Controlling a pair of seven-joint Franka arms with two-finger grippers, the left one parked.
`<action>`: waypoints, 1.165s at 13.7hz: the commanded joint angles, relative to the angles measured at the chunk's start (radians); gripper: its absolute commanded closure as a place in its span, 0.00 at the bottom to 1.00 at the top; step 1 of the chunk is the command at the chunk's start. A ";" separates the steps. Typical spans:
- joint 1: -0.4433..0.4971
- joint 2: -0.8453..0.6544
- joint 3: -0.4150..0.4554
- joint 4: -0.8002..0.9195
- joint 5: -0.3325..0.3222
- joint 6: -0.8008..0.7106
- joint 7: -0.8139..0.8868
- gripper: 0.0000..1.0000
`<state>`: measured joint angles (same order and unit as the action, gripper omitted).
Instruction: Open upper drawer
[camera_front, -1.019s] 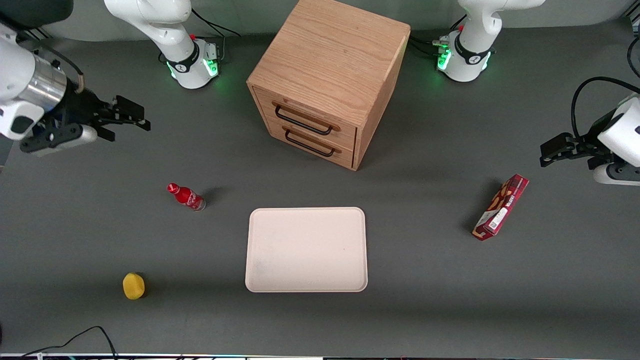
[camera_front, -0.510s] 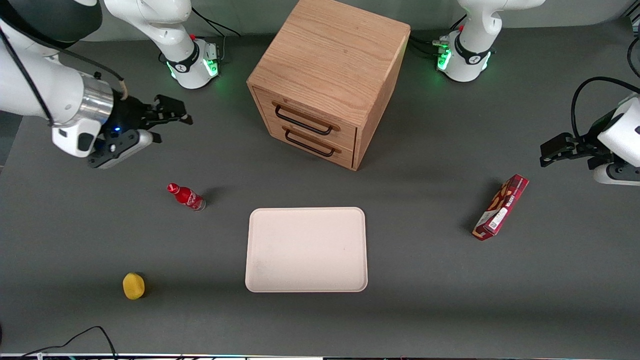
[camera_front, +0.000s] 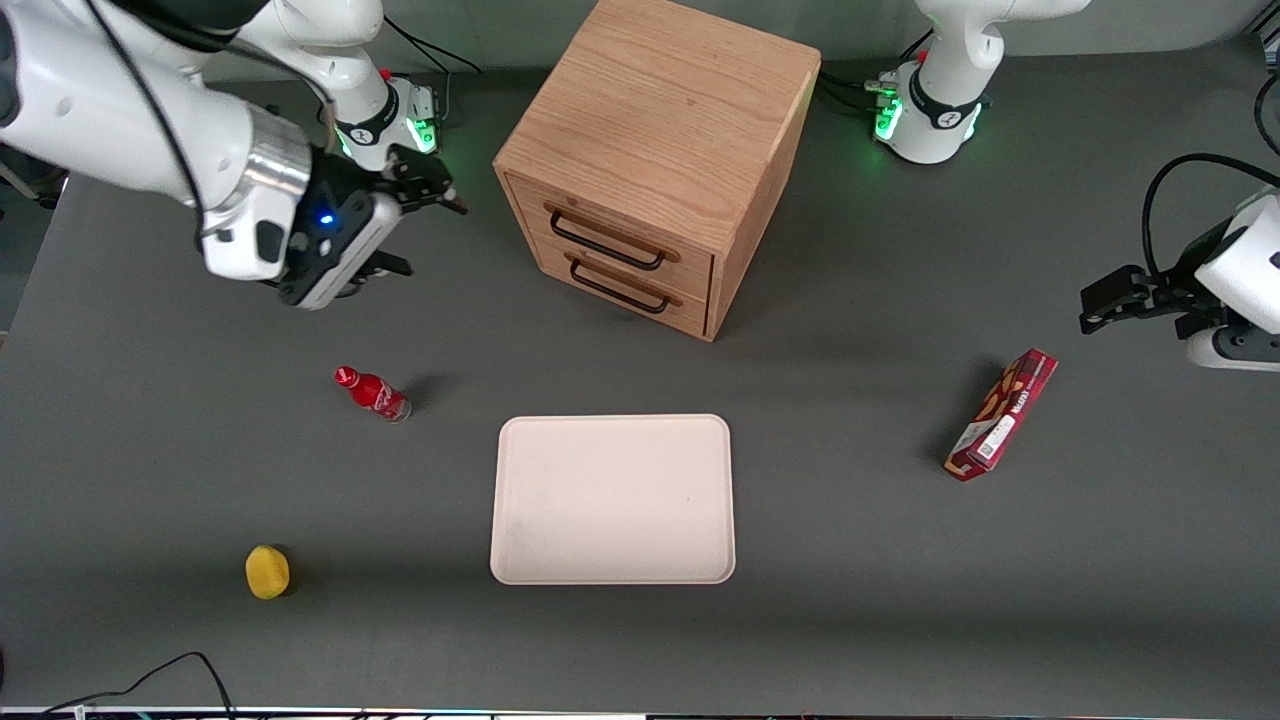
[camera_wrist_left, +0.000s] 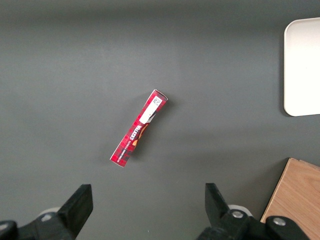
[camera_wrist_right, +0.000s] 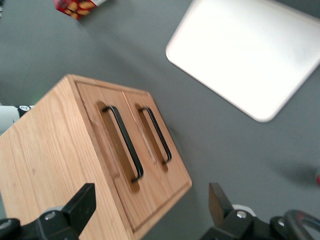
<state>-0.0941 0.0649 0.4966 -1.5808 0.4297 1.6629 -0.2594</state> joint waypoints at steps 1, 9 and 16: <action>0.056 0.032 0.020 0.025 -0.014 0.095 -0.150 0.00; 0.244 0.156 0.020 0.067 -0.253 0.224 -0.176 0.00; 0.319 0.214 0.020 0.035 -0.339 0.258 -0.173 0.00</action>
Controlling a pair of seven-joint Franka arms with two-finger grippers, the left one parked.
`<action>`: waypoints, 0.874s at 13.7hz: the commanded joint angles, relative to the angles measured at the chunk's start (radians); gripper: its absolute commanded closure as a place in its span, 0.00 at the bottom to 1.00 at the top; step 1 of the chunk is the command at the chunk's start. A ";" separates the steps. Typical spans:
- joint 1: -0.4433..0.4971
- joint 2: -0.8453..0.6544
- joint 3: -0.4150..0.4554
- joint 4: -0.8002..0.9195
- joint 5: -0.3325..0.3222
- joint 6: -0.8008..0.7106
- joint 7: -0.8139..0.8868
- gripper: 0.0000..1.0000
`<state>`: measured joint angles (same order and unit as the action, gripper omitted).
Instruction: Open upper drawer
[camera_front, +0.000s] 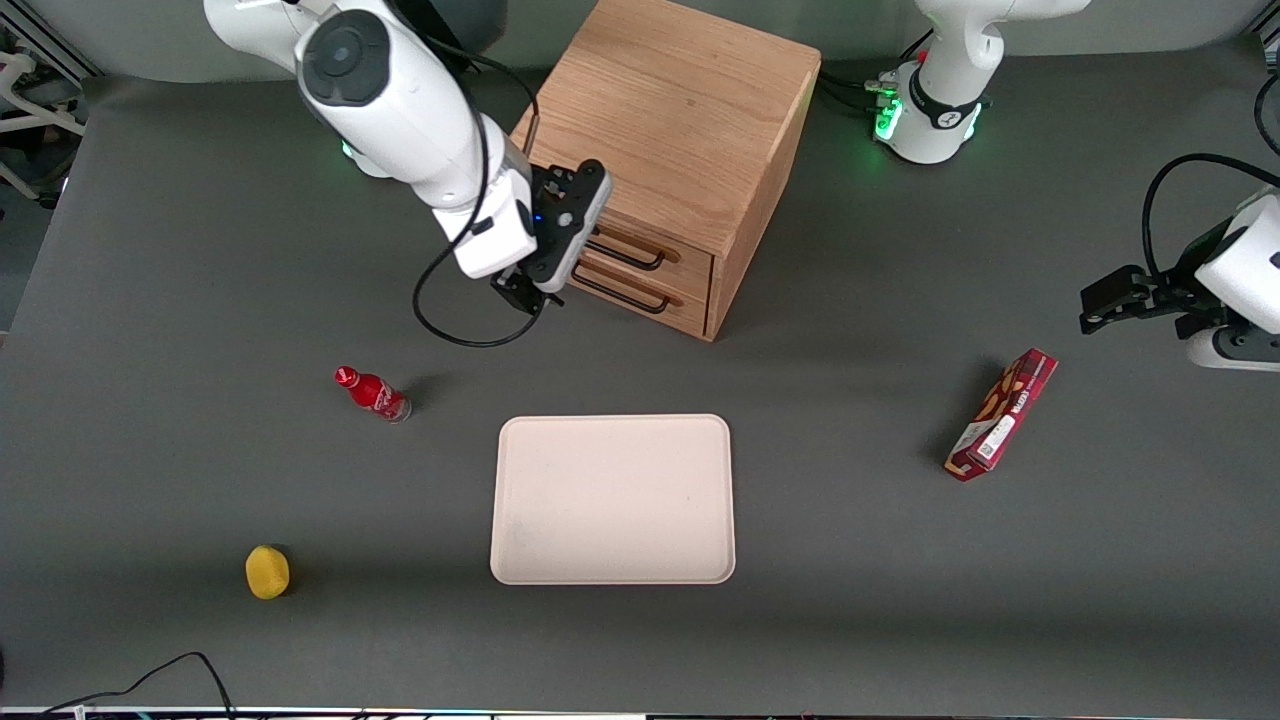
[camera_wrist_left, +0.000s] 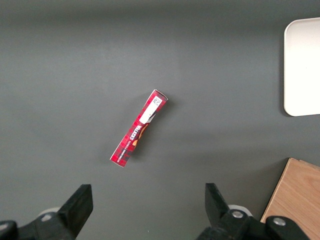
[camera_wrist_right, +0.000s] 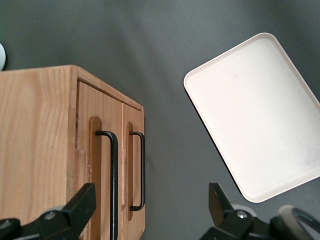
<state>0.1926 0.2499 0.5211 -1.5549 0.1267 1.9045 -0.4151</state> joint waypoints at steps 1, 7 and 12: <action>0.045 0.044 -0.004 0.009 -0.036 0.024 -0.017 0.00; 0.047 0.074 -0.003 -0.024 -0.039 0.097 -0.050 0.00; 0.047 0.065 -0.003 -0.082 -0.071 0.142 -0.067 0.00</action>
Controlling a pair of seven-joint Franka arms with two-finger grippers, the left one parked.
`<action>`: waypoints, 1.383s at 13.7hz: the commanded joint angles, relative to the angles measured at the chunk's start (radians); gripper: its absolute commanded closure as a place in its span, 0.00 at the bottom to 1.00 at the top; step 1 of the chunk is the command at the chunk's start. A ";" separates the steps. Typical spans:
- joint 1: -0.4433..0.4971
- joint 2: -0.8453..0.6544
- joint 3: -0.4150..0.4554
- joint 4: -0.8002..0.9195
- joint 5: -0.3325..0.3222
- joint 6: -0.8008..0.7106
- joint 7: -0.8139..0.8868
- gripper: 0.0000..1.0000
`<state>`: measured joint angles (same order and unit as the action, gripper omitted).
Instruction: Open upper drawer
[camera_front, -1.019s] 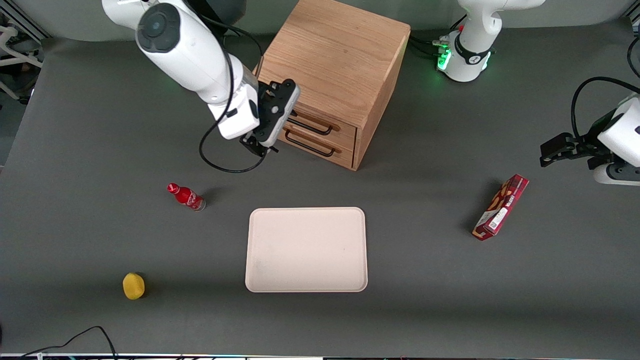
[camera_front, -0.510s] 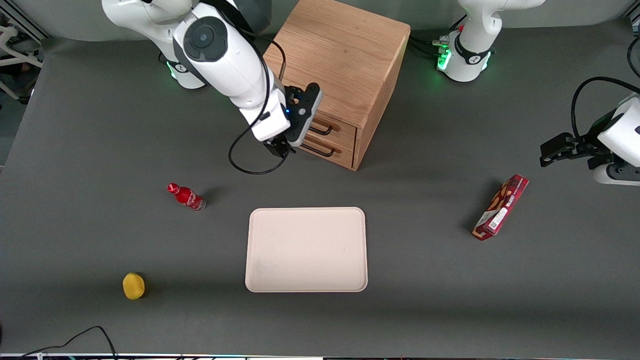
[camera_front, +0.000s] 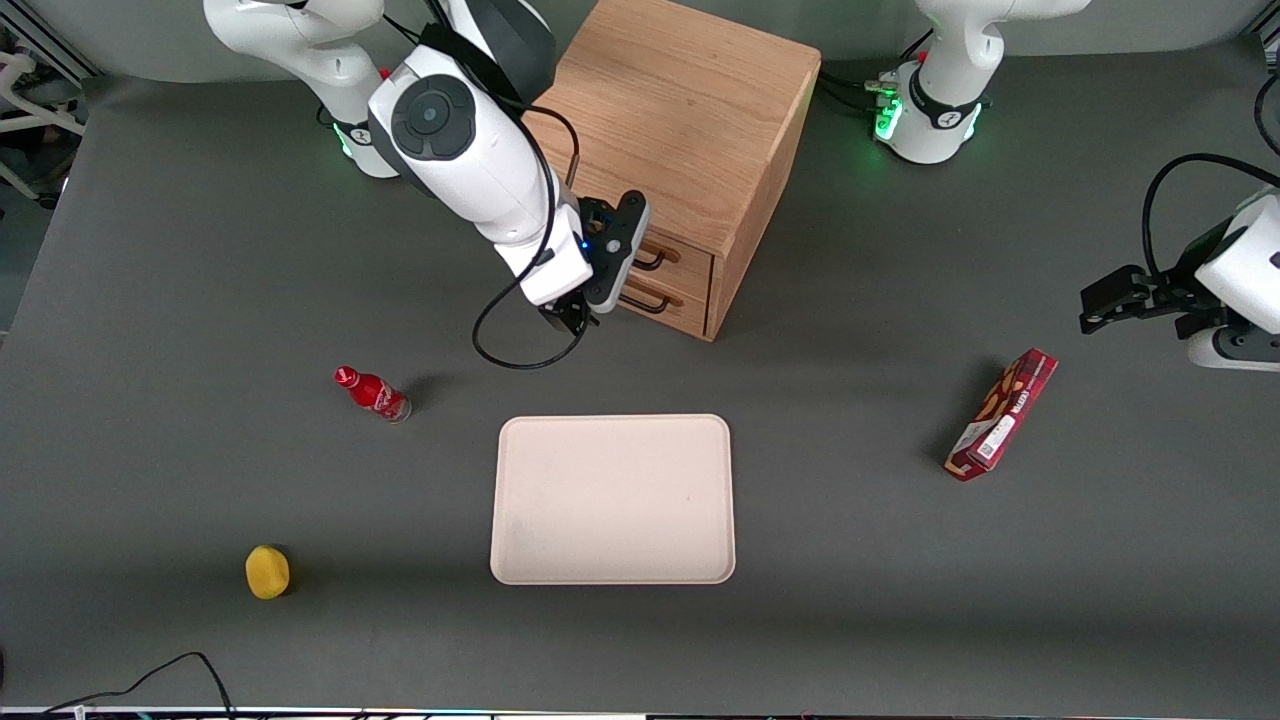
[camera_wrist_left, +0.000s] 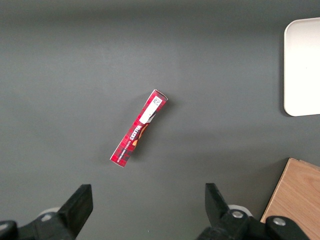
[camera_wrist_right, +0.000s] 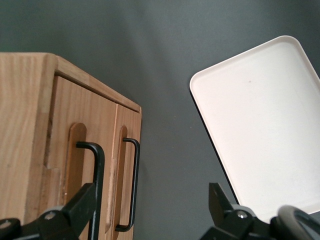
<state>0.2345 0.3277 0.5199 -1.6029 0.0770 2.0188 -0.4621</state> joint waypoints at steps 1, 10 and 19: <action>0.003 -0.018 0.000 -0.046 -0.022 0.038 -0.020 0.00; -0.003 -0.084 0.019 -0.155 -0.016 0.037 -0.007 0.00; 0.000 -0.082 0.020 -0.180 -0.006 0.052 -0.006 0.00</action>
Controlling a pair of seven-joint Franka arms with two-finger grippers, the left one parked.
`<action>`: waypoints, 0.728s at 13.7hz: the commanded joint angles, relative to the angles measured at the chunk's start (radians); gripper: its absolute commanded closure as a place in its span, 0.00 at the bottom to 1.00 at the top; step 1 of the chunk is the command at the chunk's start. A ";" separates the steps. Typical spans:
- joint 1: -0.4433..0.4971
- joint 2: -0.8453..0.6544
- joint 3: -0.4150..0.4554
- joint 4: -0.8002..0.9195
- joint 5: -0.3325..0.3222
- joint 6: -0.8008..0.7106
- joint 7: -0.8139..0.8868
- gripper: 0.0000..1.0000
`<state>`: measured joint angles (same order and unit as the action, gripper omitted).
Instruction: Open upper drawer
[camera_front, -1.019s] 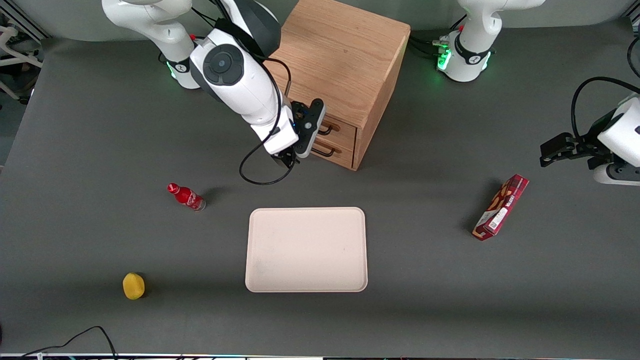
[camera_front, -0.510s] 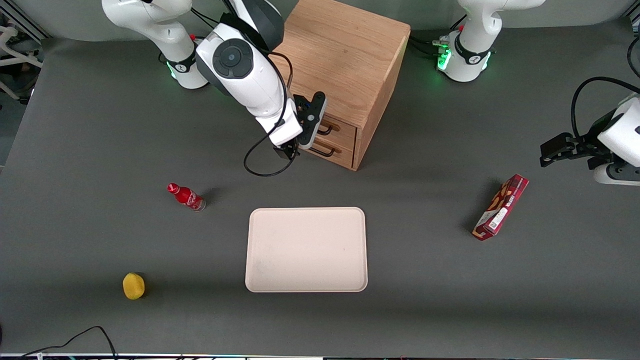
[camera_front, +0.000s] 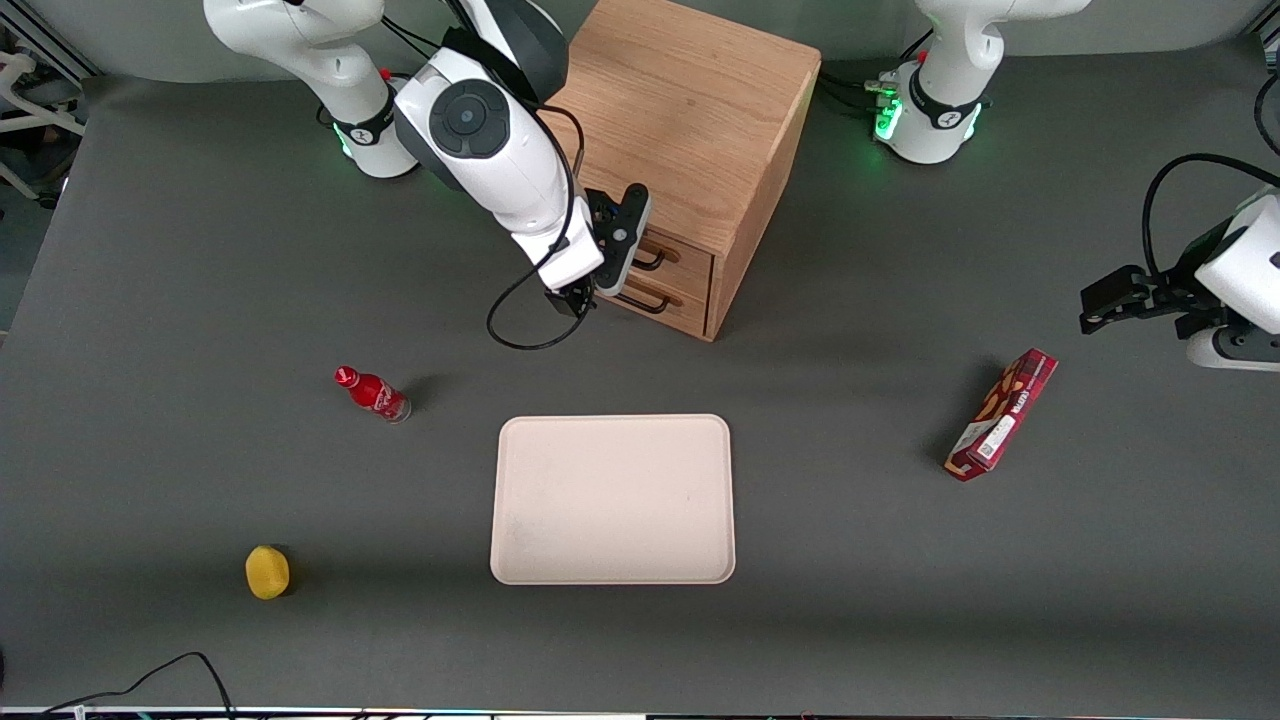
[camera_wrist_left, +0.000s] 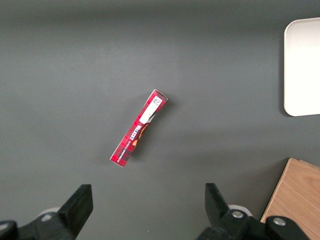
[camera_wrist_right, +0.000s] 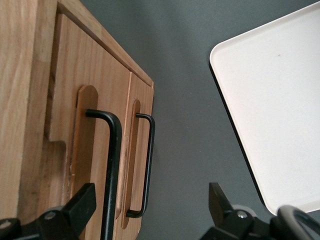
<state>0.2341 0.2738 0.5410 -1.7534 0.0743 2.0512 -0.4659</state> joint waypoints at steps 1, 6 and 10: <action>0.001 -0.028 0.001 -0.031 -0.004 0.018 0.000 0.00; -0.003 -0.024 0.007 -0.041 0.039 0.018 0.000 0.00; -0.003 -0.018 0.007 -0.044 0.039 0.023 -0.002 0.00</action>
<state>0.2341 0.2737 0.5457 -1.7729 0.0881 2.0578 -0.4655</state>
